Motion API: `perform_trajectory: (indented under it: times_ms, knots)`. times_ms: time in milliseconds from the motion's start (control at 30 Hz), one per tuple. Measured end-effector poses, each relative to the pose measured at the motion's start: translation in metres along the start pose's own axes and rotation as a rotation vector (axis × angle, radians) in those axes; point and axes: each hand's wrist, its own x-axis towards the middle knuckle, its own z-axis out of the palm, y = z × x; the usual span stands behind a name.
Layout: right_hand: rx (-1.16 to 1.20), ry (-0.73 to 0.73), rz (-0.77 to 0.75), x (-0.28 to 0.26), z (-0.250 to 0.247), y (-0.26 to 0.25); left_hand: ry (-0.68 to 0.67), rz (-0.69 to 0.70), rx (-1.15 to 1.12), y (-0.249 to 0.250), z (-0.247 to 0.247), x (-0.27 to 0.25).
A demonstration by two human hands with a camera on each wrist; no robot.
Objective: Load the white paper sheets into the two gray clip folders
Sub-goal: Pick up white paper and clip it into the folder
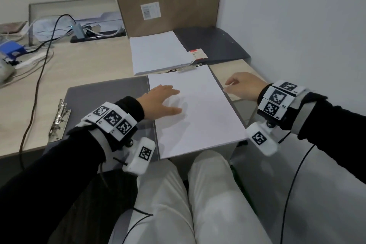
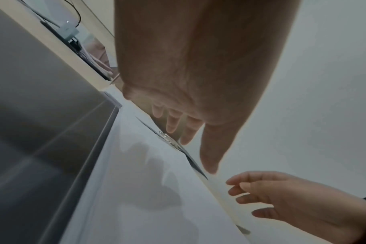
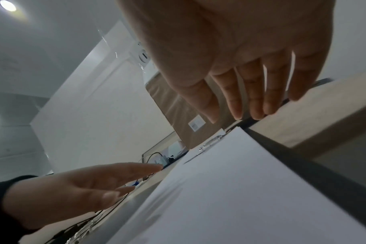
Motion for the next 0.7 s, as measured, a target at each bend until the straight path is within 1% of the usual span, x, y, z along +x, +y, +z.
perform_trajectory:
  times_ms: [67, 167, 300, 400, 467, 600, 700]
  knots:
    - [-0.002, 0.014, -0.043, 0.016, 0.002, -0.018, 0.007, -0.017, -0.006, -0.005, -0.009, 0.021]
    - [-0.029, -0.023, -0.038, 0.052, 0.011, -0.043, 0.008, -0.056, 0.029, -0.013, -0.02, 0.049]
    - [-0.068, -0.094, 0.034, 0.105, 0.019, -0.057, -0.013, -0.12, 0.014, -0.032, -0.027, 0.075]
    - [-0.086, -0.056, 0.087, 0.138, 0.025, -0.053, -0.032, -0.101, 0.095, -0.039, -0.028, 0.084]
    - [-0.122, -0.044, 0.108, 0.149, 0.028, -0.051, -0.031, -0.084, 0.119, -0.042, -0.028, 0.086]
    - [-0.099, -0.028, 0.08, 0.154, 0.037, -0.054, -0.036, -0.061, 0.143, -0.049, -0.026, 0.091]
    - [-0.061, -0.02, 0.057, 0.158, 0.039, -0.055, -0.033, -0.054, 0.116, -0.052, -0.026, 0.092]
